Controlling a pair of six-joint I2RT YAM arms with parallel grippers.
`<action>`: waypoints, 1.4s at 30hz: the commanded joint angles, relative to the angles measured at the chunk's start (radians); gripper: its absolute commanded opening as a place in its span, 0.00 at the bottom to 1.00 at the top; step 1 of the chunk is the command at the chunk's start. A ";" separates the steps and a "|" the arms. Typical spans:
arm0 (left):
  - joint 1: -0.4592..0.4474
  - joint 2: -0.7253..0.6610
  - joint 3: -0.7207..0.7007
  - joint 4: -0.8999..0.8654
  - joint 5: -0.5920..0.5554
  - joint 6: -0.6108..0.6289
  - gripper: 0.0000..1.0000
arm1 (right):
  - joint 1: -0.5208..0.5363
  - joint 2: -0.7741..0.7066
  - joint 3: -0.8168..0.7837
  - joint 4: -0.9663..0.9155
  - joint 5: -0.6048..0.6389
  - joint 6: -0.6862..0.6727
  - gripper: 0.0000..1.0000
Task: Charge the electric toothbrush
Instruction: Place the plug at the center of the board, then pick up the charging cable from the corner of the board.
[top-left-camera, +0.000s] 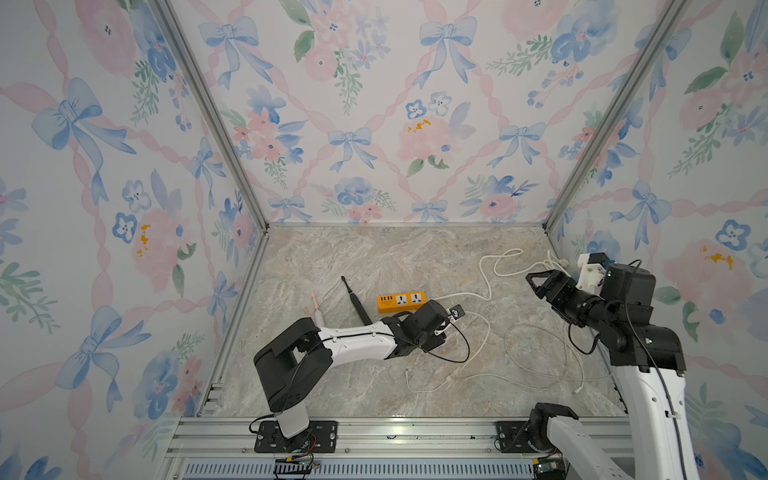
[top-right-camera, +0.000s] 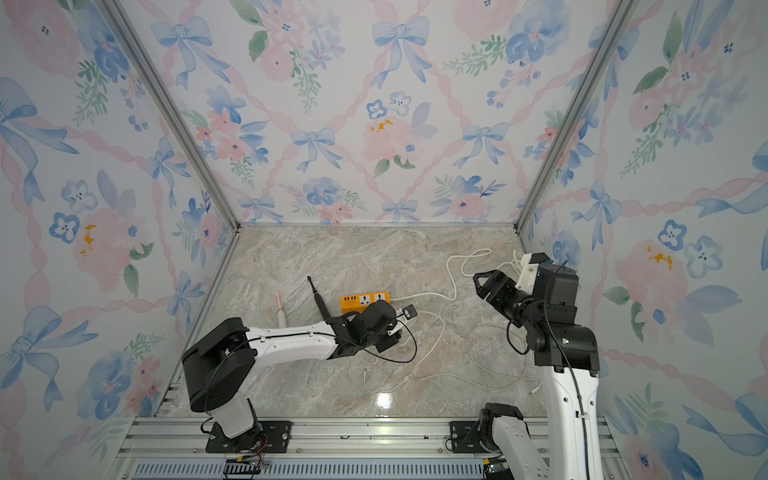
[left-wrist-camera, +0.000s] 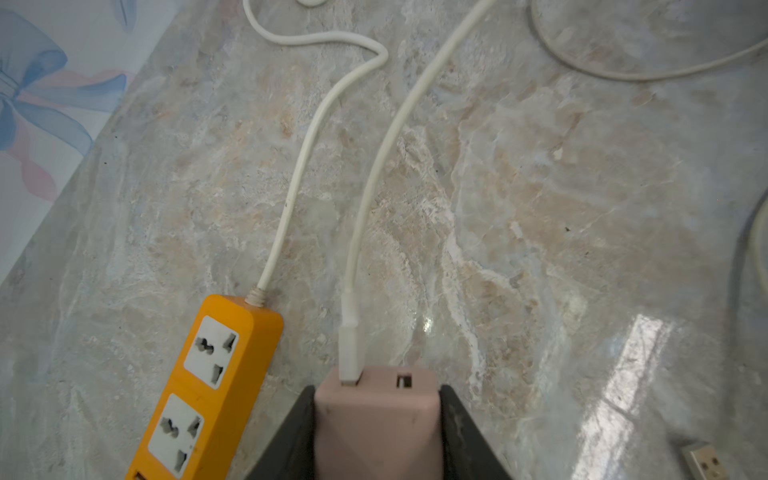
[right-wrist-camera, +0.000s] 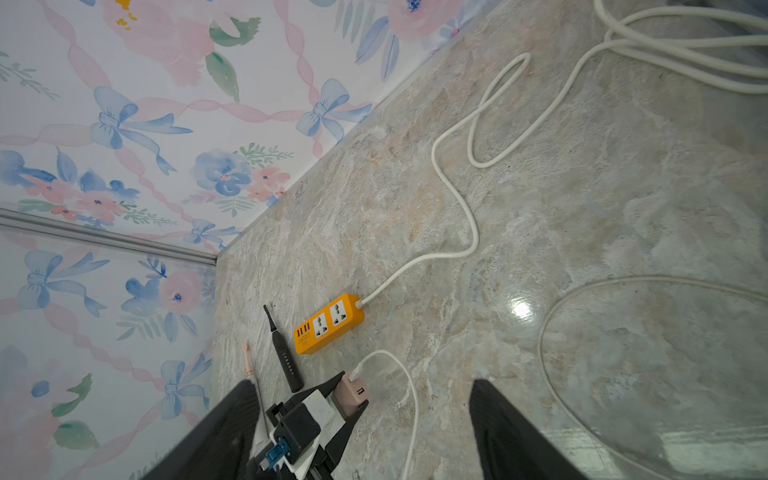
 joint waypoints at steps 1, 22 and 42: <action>0.001 0.042 -0.008 -0.019 -0.002 -0.079 0.00 | -0.030 0.015 0.005 -0.058 0.074 0.022 0.81; 0.107 -0.101 -0.006 -0.022 0.141 -0.196 0.98 | -0.520 0.049 -0.382 -0.096 0.363 0.237 0.81; 0.131 -0.227 0.027 -0.024 0.231 -0.253 0.98 | -0.701 0.097 -0.670 0.087 0.519 0.195 0.42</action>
